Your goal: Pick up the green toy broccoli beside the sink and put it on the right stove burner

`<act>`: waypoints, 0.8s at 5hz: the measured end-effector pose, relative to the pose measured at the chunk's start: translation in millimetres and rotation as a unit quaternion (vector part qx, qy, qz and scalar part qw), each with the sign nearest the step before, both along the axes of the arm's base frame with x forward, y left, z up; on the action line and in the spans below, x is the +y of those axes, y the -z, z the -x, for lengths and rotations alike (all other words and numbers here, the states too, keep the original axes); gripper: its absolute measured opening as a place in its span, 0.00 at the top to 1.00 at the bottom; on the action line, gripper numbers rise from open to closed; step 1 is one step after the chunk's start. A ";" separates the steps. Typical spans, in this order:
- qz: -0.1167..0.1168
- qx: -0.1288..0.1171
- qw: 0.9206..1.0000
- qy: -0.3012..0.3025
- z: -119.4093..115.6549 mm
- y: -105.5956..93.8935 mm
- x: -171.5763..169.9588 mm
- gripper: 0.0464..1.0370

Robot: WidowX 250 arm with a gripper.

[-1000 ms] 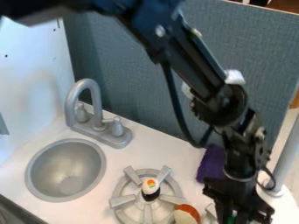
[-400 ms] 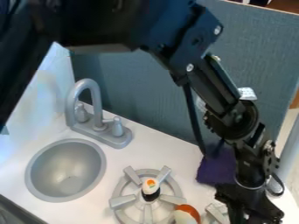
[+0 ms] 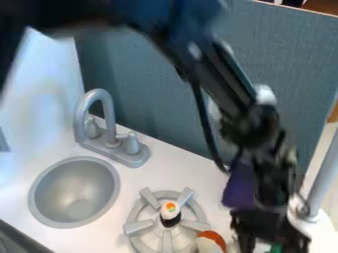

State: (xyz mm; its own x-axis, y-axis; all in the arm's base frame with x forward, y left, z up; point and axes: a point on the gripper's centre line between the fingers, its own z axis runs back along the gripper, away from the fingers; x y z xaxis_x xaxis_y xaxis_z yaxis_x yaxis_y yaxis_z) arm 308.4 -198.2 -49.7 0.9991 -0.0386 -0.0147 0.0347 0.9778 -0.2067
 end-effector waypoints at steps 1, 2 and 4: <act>0.031 -0.010 0.999 -0.032 -17.6 -30.5 17.0 0.03; 0.022 -0.021 0.998 -0.048 -35.0 -39.0 34.0 0.04; -0.037 -0.096 0.992 -0.076 -81.0 -31.8 51.9 0.04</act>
